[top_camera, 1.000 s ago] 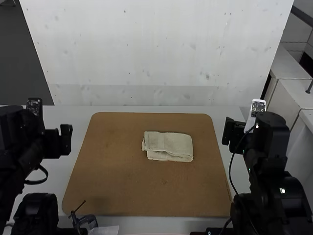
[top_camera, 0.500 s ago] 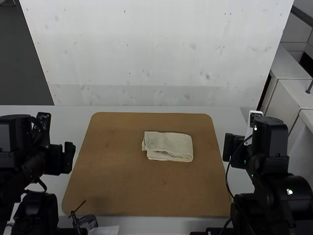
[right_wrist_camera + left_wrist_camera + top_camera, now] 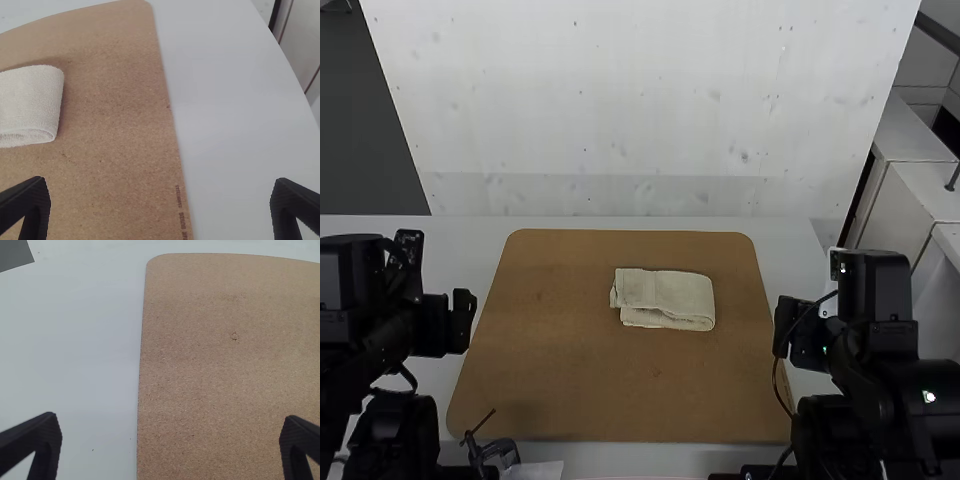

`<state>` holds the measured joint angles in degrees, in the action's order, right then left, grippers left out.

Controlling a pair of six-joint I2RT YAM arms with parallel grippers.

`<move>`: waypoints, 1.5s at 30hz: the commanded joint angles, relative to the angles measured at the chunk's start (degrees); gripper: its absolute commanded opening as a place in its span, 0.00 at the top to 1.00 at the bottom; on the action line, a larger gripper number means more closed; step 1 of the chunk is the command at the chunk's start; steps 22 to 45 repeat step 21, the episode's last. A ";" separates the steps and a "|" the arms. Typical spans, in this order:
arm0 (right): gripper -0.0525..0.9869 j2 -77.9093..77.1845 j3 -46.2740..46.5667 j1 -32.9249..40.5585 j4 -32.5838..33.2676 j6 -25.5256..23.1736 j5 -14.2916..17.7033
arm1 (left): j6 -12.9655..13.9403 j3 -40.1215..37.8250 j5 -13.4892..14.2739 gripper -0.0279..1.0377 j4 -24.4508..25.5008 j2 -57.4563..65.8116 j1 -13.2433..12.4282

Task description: Fold the towel.

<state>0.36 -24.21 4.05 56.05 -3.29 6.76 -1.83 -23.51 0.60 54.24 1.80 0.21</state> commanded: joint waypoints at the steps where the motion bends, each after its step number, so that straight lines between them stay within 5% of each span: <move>1: 0.03 -0.18 -1.55 0.43 -0.24 -0.84 -1.05 | -0.81 -1.63 -0.69 0.05 -0.27 -0.48 -0.65; 45: 0.03 -0.36 -1.55 0.16 -0.33 -0.93 -1.05 | -0.81 -1.63 -0.69 0.05 -0.27 -0.57 -0.65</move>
